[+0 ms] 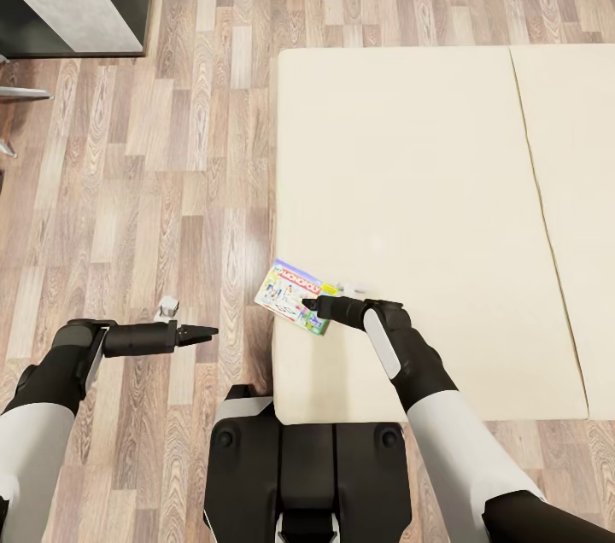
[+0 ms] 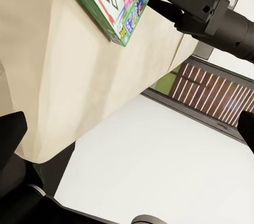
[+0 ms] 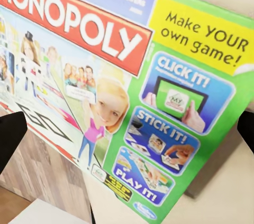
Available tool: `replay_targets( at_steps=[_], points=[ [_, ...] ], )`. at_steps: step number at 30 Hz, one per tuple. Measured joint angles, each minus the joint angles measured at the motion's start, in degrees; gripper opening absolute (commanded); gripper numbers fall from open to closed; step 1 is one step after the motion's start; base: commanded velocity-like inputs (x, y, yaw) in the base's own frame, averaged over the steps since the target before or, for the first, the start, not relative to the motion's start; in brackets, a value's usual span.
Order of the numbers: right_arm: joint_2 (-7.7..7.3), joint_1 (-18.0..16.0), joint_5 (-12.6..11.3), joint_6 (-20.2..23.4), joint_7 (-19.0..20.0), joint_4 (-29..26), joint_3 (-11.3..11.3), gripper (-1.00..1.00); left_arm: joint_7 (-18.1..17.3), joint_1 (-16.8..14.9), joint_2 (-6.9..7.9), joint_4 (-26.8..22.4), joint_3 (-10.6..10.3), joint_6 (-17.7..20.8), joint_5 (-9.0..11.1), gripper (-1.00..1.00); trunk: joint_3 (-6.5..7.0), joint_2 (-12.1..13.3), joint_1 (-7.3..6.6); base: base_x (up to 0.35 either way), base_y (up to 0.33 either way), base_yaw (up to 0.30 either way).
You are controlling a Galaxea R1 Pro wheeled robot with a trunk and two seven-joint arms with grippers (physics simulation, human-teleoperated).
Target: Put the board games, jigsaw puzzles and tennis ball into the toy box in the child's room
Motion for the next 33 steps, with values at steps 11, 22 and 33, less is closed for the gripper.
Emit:
replay_targets(
  at_steps=[11, 22, 33],
  points=[
    [0.00, 0.00, -0.04, -0.03, 0.02, 0.00, 0.04, 1.00, 0.00, 0.02, 0.00, 0.00, 0.00, 0.00, 0.00, 1.00, 0.00, 0.00, 0.00, 0.000, 0.000, 0.000],
    [0.00, 0.00, -0.34, 0.10, 0.12, 0.00, 0.35, 1.00, 0.00, 0.02, -0.02, 0.00, 0.00, 0.00, 0.00, 1.00, 0.00, 0.00, 0.00, 0.000, 0.000, 0.000],
    [0.00, 0.00, -0.27, 0.08, 5.20, 0.14, 0.35, 1.00, 0.00, 0.02, -0.09, 0.00, 0.00, 0.00, 0.00, 1.00, 0.00, 0.00, 0.00, 0.000, 0.000, 0.000]
  ],
)
